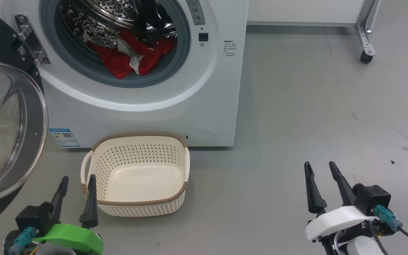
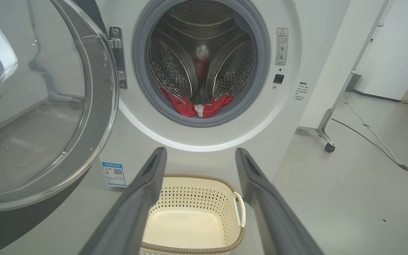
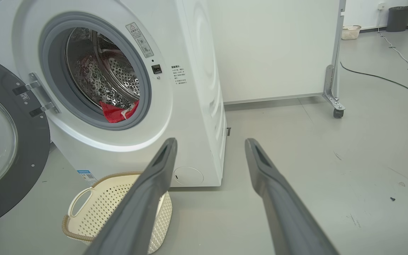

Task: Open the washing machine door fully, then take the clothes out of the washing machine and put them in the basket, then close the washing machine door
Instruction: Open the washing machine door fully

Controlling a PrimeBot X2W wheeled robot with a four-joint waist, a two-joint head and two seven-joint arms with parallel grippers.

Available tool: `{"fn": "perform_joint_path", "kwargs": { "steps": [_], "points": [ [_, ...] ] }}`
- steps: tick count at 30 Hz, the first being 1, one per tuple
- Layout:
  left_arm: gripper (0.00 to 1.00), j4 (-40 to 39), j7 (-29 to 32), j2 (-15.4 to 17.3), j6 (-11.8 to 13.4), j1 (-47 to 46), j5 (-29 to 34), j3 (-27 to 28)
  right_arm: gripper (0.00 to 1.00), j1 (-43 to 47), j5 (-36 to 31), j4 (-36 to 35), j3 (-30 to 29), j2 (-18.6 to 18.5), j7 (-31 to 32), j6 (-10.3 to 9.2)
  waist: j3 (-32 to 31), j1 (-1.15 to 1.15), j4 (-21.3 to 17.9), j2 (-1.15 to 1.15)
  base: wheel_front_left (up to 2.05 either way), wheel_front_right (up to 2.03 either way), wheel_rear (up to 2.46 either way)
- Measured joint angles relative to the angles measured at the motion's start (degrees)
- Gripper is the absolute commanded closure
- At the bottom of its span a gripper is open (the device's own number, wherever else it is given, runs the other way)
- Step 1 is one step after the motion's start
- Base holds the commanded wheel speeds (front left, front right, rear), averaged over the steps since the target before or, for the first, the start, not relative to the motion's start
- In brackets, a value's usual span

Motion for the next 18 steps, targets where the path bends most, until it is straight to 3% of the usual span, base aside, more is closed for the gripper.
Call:
{"fn": "perform_joint_path", "kwargs": {
  "steps": [18],
  "points": [
    [0.00, -0.97, 0.00, -0.60, 0.04, 1.13, 0.78, 0.11, 0.00, 0.89, -0.51, 0.10, 0.49, 0.09, 0.00, 0.02, -0.47, 0.00, 0.07, 0.00, 0.00, 0.00, 0.00]
  ]
}}
